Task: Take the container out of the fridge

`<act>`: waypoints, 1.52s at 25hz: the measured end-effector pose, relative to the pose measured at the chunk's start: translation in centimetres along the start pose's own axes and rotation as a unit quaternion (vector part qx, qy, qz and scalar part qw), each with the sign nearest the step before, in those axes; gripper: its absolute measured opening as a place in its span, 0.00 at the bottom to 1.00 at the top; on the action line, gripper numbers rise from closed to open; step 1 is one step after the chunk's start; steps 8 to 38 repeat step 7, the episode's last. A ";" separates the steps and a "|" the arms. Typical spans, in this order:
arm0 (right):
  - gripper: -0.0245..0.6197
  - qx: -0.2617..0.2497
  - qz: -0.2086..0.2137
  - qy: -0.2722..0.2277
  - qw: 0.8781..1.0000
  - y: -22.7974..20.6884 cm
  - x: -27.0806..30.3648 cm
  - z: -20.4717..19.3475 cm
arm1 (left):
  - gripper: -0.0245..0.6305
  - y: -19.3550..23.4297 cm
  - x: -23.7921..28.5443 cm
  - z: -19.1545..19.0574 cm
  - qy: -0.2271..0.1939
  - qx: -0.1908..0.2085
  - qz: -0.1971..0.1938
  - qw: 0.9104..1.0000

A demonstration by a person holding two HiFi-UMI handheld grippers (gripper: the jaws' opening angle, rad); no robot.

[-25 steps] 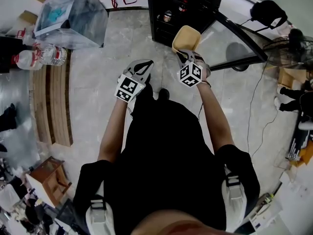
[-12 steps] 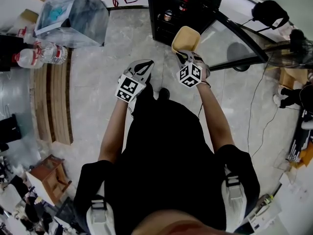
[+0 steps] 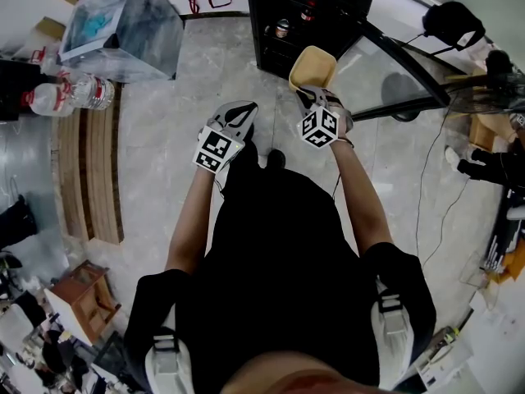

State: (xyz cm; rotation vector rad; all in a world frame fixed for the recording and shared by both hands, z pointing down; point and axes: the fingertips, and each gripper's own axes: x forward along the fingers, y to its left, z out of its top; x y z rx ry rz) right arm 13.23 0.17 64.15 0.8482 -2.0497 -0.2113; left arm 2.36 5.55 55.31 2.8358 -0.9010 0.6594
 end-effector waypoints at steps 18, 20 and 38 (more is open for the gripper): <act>0.09 0.002 0.001 0.005 1.000 -0.2 0.4 -0.2 | 0.07 0.5 0.4 0.2 0.001 0.000 -0.002 1.000; 0.09 0.002 0.001 0.005 1.000 -0.2 0.4 -0.2 | 0.07 0.5 0.4 0.2 0.001 0.000 -0.002 1.000; 0.09 0.002 0.001 0.005 1.000 -0.2 0.4 -0.2 | 0.07 0.5 0.4 0.2 0.001 0.000 -0.002 1.000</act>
